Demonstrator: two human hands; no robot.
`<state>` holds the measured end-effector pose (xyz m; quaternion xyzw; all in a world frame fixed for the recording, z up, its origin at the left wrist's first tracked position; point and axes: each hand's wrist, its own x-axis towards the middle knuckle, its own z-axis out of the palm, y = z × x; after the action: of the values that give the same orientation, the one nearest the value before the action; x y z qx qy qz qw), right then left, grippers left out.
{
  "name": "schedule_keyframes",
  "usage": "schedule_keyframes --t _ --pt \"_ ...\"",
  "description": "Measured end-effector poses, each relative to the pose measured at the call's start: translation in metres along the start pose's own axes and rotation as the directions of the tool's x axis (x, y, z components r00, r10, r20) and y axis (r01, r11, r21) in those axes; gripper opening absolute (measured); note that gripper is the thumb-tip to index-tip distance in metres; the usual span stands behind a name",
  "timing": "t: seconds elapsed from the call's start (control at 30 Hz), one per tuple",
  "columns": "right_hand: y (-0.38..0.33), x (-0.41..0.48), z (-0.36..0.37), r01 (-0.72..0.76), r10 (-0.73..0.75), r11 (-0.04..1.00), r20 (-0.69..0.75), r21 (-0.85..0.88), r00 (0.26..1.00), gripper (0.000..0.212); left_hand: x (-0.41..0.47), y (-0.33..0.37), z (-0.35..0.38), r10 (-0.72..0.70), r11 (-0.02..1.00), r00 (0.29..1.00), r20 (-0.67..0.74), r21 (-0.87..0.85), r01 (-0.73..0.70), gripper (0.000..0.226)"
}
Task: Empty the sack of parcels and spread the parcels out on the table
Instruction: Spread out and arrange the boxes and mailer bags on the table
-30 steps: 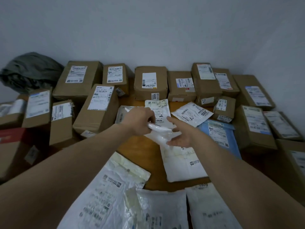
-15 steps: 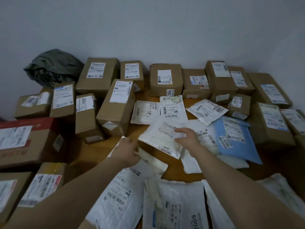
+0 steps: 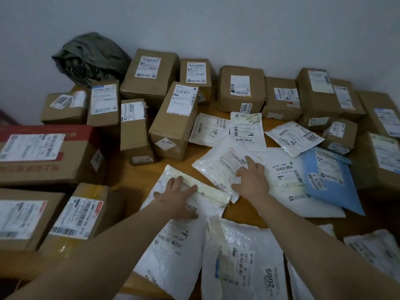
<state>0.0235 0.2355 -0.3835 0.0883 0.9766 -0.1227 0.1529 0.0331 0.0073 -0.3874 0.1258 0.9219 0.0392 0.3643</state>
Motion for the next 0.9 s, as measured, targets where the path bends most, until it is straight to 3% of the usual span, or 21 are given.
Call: schedule_keyframes --t 0.07,0.2,0.37,0.57,0.7,0.8,0.9 --pt "-0.007 0.0 0.002 0.085 -0.085 0.996 0.073 0.005 0.994 0.043 -0.002 -0.003 -0.001 -0.011 1.0 1.0 -0.008 -0.008 0.011 0.094" --pt "-0.014 -0.003 0.007 0.088 -0.087 0.996 0.194 0.007 0.977 0.066 -0.006 -0.006 0.004 -0.042 0.999 0.999 -0.03 0.03 0.043 0.094" --pt "-0.021 -0.008 0.008 0.061 -0.076 0.996 0.247 0.064 0.966 0.061 -0.015 -0.009 0.01 -0.079 0.995 0.992 -0.102 0.059 0.085 0.092" --pt "-0.049 -0.017 0.012 0.058 -0.102 0.983 0.263 0.172 0.959 0.054 -0.027 -0.014 0.018 -0.152 0.988 0.983 -0.101 -0.024 0.151 0.096" --pt "-0.053 -0.015 0.013 0.145 -0.193 0.962 0.199 0.233 0.961 0.052 -0.034 -0.017 0.019 -0.184 0.982 0.977 -0.106 -0.058 0.179 0.096" --pt "-0.035 -0.013 0.004 0.247 -0.25 0.968 0.1 0.043 0.963 0.062 -0.039 -0.013 0.016 -0.158 0.986 0.984 -0.077 -0.059 0.154 0.102" --pt "-0.02 -0.008 0.004 0.269 -0.229 0.944 0.206 -0.192 0.951 0.071 -0.045 -0.01 0.017 -0.115 0.992 0.993 -0.024 -0.05 0.114 0.109"
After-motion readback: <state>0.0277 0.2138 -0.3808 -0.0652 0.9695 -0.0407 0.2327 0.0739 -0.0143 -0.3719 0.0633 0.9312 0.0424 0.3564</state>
